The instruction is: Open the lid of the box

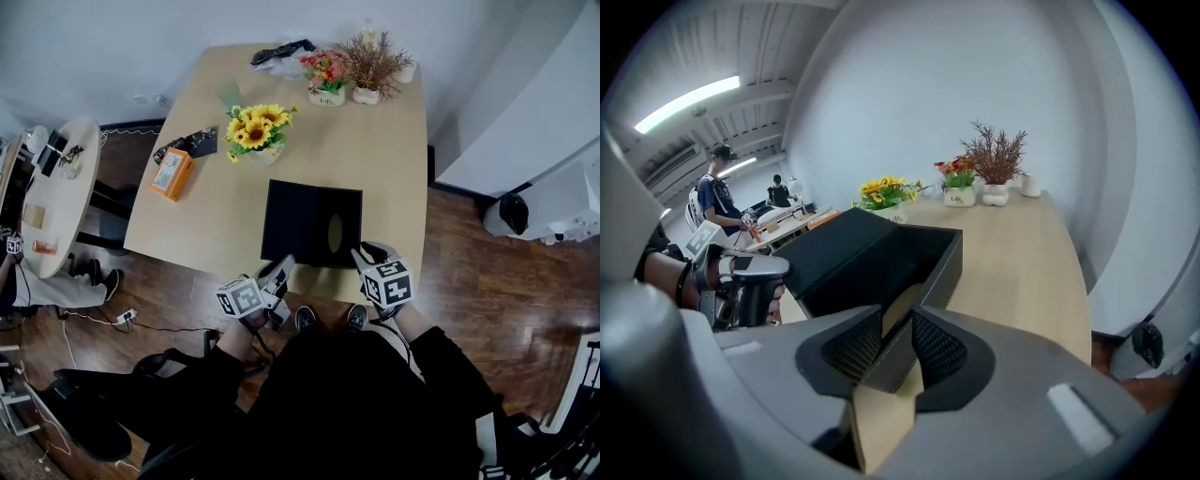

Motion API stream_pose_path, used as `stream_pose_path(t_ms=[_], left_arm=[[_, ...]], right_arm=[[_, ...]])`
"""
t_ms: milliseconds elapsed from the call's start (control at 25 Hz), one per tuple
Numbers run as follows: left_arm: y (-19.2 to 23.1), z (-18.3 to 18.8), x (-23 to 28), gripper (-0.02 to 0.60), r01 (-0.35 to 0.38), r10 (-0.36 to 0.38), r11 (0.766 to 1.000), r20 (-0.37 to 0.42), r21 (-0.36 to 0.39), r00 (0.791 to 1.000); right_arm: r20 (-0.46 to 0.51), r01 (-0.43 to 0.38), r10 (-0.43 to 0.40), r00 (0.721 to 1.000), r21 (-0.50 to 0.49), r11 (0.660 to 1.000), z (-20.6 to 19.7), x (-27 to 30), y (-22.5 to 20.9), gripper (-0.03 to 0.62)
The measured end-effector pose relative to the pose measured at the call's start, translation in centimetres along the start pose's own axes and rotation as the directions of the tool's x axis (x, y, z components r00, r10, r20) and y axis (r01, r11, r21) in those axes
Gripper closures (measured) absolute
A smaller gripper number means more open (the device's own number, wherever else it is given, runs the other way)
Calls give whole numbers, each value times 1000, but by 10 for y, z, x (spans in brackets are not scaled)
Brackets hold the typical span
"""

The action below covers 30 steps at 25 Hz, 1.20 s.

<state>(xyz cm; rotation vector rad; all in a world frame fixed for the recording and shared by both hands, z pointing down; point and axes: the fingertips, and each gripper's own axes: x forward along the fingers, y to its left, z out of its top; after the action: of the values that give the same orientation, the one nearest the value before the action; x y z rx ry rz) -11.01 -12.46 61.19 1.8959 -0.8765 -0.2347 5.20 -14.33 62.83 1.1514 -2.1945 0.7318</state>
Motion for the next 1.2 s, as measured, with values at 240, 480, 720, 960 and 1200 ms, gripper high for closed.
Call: stream_pose_path(t_ms=[240,480,720,960,1200], left_arm=[[17,-4,-3,548,8,-3,984,28,-179,1000],[26,-9,-1,539,34,-17,966,69,-257,997],[23,-11,2,525,72,-47,945,86,-318,995],[31,-11,-30,509,35,14,941,142,-335,990],[28,6,-54,509,-101,146,967,183,-232,972]], right_arm=[[-1,5,-5,1000,3,1000,0,1,1,490],[13,43,-42,999,-17,999,-1,-1,0,490],[13,51,-50,999,-32,998,-1,0,1,490],[11,33,-33,999,-21,999,-1,1,2,490],[25,28,-27,999,-26,999,-1,1,0,488]])
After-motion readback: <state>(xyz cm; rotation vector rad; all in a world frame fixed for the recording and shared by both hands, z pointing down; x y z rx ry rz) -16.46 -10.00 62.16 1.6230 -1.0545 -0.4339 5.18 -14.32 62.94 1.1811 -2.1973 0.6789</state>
